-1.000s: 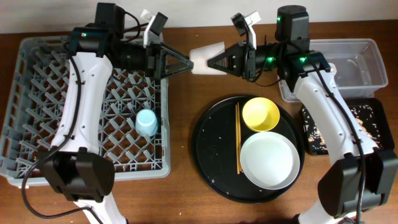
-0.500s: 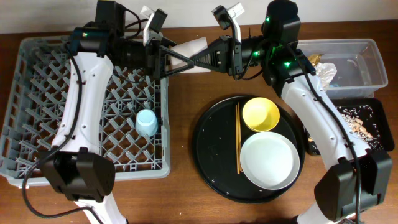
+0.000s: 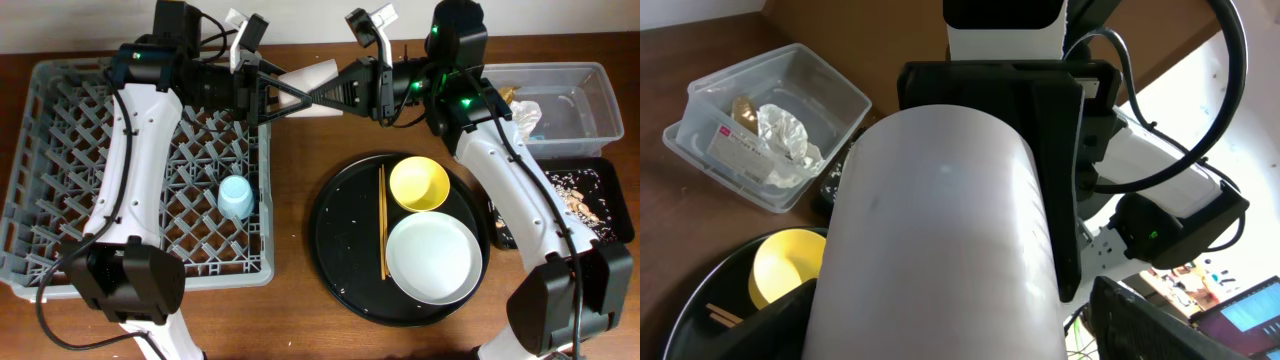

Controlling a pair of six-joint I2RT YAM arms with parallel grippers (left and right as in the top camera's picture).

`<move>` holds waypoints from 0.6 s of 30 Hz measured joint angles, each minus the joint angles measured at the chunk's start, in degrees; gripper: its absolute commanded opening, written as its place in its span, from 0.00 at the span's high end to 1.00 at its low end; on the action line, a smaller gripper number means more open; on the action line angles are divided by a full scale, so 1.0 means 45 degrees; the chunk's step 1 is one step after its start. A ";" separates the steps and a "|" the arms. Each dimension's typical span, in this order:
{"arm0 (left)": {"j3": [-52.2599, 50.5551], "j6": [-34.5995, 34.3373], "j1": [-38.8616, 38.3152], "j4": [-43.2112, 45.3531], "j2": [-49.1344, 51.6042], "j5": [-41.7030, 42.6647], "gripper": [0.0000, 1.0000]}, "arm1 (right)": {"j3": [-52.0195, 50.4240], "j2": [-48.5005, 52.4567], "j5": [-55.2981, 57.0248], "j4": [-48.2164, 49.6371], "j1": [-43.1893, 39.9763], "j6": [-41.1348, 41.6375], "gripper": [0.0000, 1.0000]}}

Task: Sort waste into correct bins and load items into the dishwasher rack
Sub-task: 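Hand the pink cup from the right gripper to the left gripper, then place the pink cup in the rack with the left gripper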

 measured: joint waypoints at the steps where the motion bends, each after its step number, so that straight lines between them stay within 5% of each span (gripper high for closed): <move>1: 0.0000 0.0000 0.0000 0.0000 0.0000 0.0000 0.17 | 0.0000 0.0000 0.0000 0.0000 0.0000 -0.0005 0.96; 4: 0.0000 0.0000 0.0005 0.0000 0.0000 -0.0005 0.17 | 0.0000 0.0000 0.0000 0.0000 -0.0010 -0.0005 0.96; 8: 0.0000 -0.0005 0.0005 0.0024 0.0000 -0.0073 0.29 | 0.0005 0.0000 -0.0044 0.0000 -0.0010 -0.0005 0.95; 12: -0.0005 0.0044 0.0073 0.0039 0.0010 -0.0121 0.36 | 0.0010 -0.0024 -0.0126 0.0000 -0.0092 -0.0010 0.83; 16: -0.0005 0.0044 0.0068 0.0029 0.0010 -0.0019 0.39 | 0.0010 -0.0024 0.0112 -0.0034 -0.0092 -0.0029 0.35; 18: 0.0000 0.0044 0.0063 0.0034 0.0010 0.0019 0.39 | 0.0010 -0.0024 0.0185 -0.0044 -0.0107 -0.0024 0.22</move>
